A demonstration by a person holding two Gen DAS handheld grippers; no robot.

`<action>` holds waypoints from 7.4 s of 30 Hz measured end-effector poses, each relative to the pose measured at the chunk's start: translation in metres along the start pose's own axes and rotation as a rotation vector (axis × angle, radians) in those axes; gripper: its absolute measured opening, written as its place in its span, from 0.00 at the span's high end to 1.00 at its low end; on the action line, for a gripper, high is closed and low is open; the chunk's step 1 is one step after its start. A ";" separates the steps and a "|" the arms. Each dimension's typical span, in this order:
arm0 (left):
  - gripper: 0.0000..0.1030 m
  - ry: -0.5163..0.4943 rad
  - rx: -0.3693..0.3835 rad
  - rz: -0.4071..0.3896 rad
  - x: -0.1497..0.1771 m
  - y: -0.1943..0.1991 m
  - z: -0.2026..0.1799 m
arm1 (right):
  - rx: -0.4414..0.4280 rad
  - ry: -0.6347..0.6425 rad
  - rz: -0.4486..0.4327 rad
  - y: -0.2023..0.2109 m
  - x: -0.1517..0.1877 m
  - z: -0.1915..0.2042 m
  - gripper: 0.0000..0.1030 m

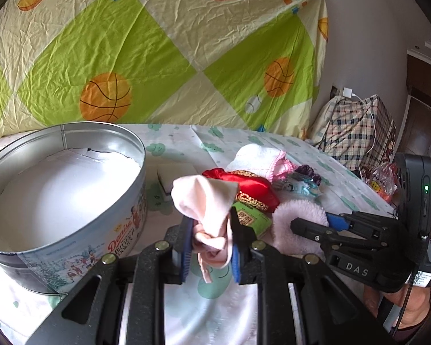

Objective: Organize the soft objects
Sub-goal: 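Lift the pink cloth with the left tool while the right tool lifts the puff toward the tin, then move the pink cloth over the tin with the left tool while the right tool brings the puff over it, then open the left tool to drop the pink cloth while the right tool drops the puff into the tin, then grasp the white gauze roll with the right tool, then grasp the green tissue pack with the left tool while the right tool holds the gauze roll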

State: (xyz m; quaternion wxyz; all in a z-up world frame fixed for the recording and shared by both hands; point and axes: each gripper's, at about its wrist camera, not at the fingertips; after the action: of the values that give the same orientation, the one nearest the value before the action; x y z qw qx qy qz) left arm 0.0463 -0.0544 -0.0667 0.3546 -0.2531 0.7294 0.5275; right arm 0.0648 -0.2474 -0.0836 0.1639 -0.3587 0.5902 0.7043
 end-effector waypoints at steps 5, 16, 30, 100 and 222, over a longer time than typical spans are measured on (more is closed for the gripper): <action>0.81 -0.004 0.001 -0.020 0.002 0.004 -0.001 | -0.002 0.028 -0.042 0.006 0.001 0.006 0.79; 0.81 -0.001 -0.009 -0.091 0.005 0.015 -0.001 | -0.001 0.011 -0.190 0.030 0.008 0.003 0.80; 0.81 -0.009 -0.025 -0.140 0.008 0.023 -0.003 | -0.002 -0.021 -0.330 0.050 0.016 -0.003 0.80; 0.81 0.114 -0.227 -0.248 0.038 0.075 0.076 | -0.134 0.144 -0.412 0.040 0.012 0.116 0.80; 0.04 -0.055 -0.289 -0.067 0.023 0.052 0.018 | -0.152 0.227 0.066 -0.002 0.011 0.038 0.67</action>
State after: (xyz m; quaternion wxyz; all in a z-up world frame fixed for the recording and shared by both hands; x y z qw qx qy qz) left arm -0.0015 -0.0210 -0.0574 0.3520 -0.3112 0.6268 0.6216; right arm 0.0462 -0.2132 -0.0910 0.0450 -0.4277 0.5614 0.7070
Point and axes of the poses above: each gripper's, at about its wrist camera, not at the fingertips, and y roughly against the way its jaws point, z to its left, x to its underside, and after that the axes turned 8 degrees about z, right-handed
